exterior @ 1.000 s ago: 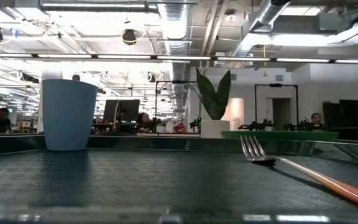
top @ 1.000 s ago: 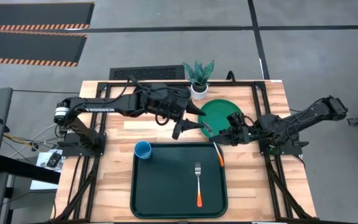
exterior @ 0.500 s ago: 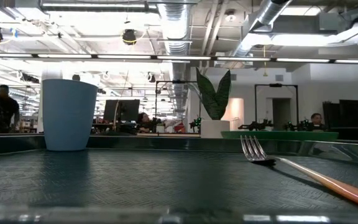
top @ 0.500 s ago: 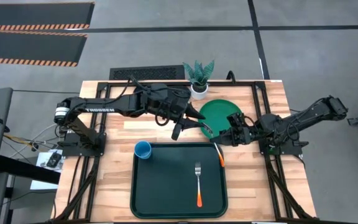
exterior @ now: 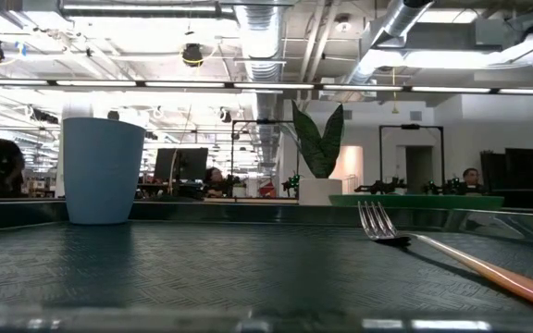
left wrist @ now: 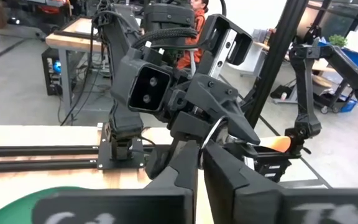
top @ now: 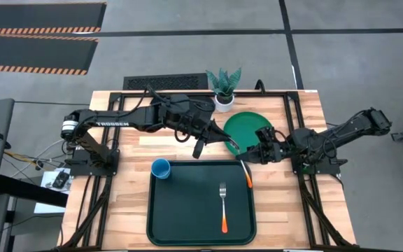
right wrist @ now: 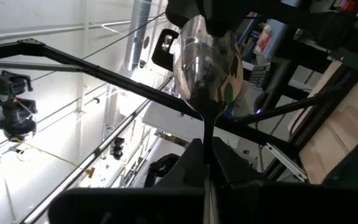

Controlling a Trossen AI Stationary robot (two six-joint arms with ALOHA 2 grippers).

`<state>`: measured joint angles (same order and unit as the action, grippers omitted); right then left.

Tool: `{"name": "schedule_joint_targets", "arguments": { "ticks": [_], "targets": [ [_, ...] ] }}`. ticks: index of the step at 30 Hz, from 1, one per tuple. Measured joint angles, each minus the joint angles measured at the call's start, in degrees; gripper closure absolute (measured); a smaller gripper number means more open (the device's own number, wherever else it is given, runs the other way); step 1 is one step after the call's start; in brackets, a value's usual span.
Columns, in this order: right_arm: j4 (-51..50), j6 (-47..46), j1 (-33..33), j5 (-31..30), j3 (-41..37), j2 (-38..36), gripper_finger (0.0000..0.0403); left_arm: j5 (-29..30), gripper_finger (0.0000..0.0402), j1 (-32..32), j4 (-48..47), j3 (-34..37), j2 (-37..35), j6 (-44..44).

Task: Pick and place plate/cup/fork/spoon on tray
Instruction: Put the orange spoon on the right of the orange fork on the serving tray

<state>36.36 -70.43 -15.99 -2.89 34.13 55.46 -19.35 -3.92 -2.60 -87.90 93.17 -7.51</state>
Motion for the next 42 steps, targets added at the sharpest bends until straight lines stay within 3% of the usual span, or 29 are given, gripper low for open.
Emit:
{"name": "schedule_joint_targets", "arguments": {
  "ticks": [4, 15, 20, 31, 42],
  "targets": [
    [-2.27, -0.46, 0.0, -0.87, 0.02, -0.02, 0.0372, 0.44, 0.04, 0.0, -1.18, 0.04, 0.0, 0.1],
    [-8.41, 0.29, 0.0, -0.02, 0.02, -0.53, 0.0223, 3.1, 0.0401, -0.44, -5.12, 0.04, -0.02, -0.37],
    [-13.19, -0.53, -0.8, 0.39, 0.0, -1.35, 0.0177, 6.62, 0.0401, -1.31, -9.63, 0.04, -0.02, -1.34],
    [-30.87, -4.79, -6.43, -0.09, 0.0, -5.24, 0.0163, 9.71, 0.0402, -2.8, -15.77, 0.04, -0.02, -5.41],
    [-40.65, -18.8, -18.64, -1.21, 0.0, -5.38, 0.0163, 12.41, 0.0401, -2.24, -22.56, 0.04, 0.2, -14.74]
  ]
}}
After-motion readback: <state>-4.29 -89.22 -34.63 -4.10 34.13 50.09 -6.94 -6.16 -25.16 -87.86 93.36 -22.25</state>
